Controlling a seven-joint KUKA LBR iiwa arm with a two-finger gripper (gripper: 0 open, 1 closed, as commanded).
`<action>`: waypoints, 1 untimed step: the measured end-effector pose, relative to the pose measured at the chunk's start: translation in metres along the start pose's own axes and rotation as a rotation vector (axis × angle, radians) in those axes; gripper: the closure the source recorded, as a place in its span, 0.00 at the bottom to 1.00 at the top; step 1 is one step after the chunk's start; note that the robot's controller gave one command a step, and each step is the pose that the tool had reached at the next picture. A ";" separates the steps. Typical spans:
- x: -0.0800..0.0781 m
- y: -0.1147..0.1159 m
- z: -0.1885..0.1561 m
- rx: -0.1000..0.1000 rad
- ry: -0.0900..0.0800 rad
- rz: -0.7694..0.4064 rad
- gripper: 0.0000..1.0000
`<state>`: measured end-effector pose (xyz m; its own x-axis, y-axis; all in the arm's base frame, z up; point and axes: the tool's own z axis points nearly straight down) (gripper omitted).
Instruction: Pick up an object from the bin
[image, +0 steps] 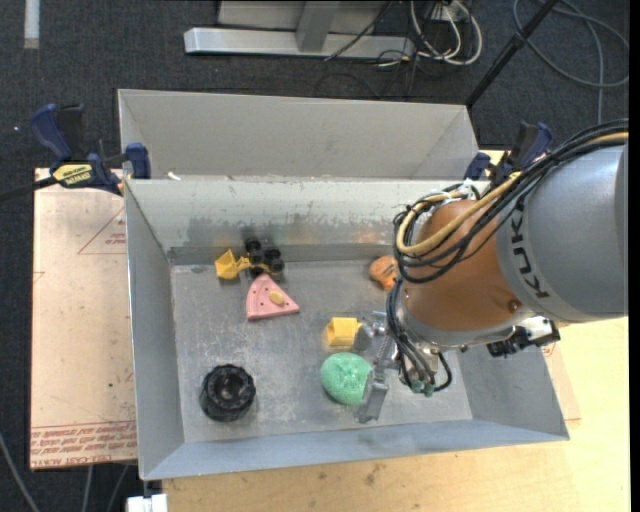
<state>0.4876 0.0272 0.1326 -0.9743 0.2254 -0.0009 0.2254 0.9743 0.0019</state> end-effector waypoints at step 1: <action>0.004 0.000 0.065 -0.001 -0.004 0.109 0.00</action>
Offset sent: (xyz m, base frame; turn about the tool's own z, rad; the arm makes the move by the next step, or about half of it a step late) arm 0.0036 0.0101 -0.0626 0.2272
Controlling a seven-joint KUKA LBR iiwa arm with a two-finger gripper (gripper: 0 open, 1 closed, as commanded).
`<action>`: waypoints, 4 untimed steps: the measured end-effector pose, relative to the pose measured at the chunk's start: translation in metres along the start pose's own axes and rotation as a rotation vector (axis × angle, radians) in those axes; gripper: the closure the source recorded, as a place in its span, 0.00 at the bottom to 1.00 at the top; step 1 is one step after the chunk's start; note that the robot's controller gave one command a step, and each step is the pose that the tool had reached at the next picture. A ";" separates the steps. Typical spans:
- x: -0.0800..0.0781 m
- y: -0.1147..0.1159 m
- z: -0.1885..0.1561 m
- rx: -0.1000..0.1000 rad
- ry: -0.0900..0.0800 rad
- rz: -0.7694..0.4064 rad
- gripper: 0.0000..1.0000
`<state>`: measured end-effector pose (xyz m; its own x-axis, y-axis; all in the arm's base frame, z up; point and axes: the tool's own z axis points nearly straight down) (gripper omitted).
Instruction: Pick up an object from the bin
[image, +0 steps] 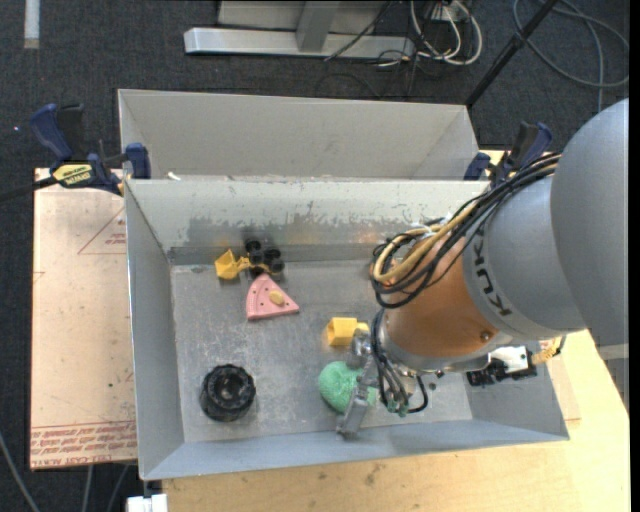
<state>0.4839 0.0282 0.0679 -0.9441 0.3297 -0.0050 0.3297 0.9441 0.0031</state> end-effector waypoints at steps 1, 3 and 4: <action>-0.006 0.011 -0.003 0.001 -0.001 0.118 1.00; -0.006 0.011 -0.005 0.001 0.000 0.119 1.00; -0.005 0.011 -0.013 0.004 0.006 0.118 1.00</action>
Offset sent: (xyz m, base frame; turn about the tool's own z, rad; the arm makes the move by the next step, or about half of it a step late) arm 0.0000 0.0000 0.0000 0.0000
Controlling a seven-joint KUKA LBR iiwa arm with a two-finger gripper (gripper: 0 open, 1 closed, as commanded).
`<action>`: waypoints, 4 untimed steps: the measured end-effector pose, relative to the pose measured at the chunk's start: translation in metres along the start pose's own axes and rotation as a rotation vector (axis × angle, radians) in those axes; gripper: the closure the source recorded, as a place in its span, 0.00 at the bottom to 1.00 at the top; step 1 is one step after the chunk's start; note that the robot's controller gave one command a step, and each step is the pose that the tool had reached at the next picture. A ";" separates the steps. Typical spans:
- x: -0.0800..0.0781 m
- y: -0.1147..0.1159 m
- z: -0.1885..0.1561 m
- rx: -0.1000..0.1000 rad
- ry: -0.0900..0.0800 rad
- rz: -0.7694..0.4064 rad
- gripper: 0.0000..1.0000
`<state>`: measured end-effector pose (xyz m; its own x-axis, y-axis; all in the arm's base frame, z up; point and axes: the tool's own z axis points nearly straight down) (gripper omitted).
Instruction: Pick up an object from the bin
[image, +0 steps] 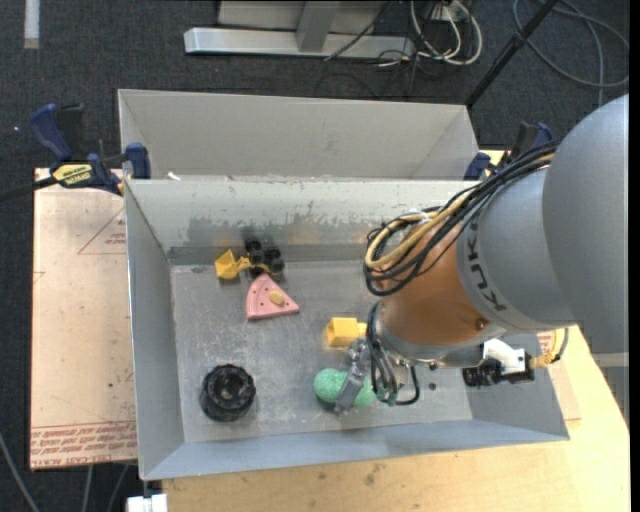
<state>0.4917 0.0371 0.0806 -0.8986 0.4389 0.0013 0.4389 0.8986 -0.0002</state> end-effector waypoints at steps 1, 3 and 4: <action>0.002 -0.001 -0.021 0.004 0.007 -0.002 1.00; 0.000 0.000 -0.055 -0.001 -0.001 -0.003 1.00; 0.001 0.000 -0.072 -0.001 0.000 -0.004 1.00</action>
Offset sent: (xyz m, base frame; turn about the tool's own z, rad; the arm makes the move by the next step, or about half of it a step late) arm 0.0000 -0.0001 0.0564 0.0000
